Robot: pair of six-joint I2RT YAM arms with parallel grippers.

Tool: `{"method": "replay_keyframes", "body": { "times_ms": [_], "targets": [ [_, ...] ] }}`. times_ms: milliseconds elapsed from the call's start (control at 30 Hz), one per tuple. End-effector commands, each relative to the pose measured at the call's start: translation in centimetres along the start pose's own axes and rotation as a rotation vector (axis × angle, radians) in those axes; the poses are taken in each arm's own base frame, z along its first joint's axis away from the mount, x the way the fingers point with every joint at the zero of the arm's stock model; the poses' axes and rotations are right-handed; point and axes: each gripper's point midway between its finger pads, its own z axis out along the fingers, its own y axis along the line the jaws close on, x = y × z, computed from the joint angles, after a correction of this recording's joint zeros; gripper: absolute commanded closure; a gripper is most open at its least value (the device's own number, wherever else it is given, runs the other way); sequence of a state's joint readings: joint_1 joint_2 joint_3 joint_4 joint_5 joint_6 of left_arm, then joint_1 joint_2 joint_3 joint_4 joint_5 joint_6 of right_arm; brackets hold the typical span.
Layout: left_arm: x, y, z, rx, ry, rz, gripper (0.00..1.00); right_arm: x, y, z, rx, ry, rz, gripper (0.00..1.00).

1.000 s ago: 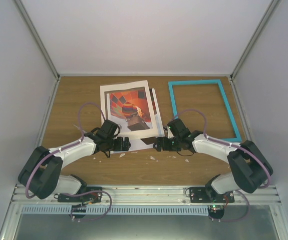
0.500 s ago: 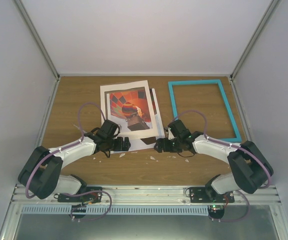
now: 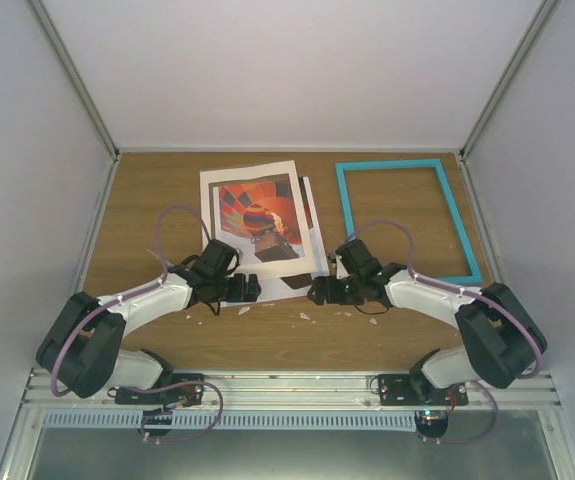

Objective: Take the photo out of the frame

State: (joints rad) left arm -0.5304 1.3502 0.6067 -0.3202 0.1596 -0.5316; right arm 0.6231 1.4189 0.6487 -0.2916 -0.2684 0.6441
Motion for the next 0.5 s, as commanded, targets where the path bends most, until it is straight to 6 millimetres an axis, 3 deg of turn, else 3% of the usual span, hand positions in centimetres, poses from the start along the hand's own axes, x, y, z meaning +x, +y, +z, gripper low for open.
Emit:
{"method": "replay_keyframes", "body": {
  "times_ms": [0, 233, 467],
  "targets": [
    [2.7, 1.1, 1.0, -0.02, 0.088, -0.016, 0.01, -0.3, 0.1, -0.9, -0.001, -0.021, 0.004, 0.11],
    [2.7, 1.0, 0.9, -0.016, 0.088, -0.014, 0.01, -1.5, 0.0, -1.9, 0.008, -0.058, 0.047, 0.09],
    [2.7, 0.7, 1.0, 0.002, 0.092, -0.012, 0.01, -2.1, 0.5, -1.3, -0.007, -0.048, 0.074, 0.09]
  ]
}}
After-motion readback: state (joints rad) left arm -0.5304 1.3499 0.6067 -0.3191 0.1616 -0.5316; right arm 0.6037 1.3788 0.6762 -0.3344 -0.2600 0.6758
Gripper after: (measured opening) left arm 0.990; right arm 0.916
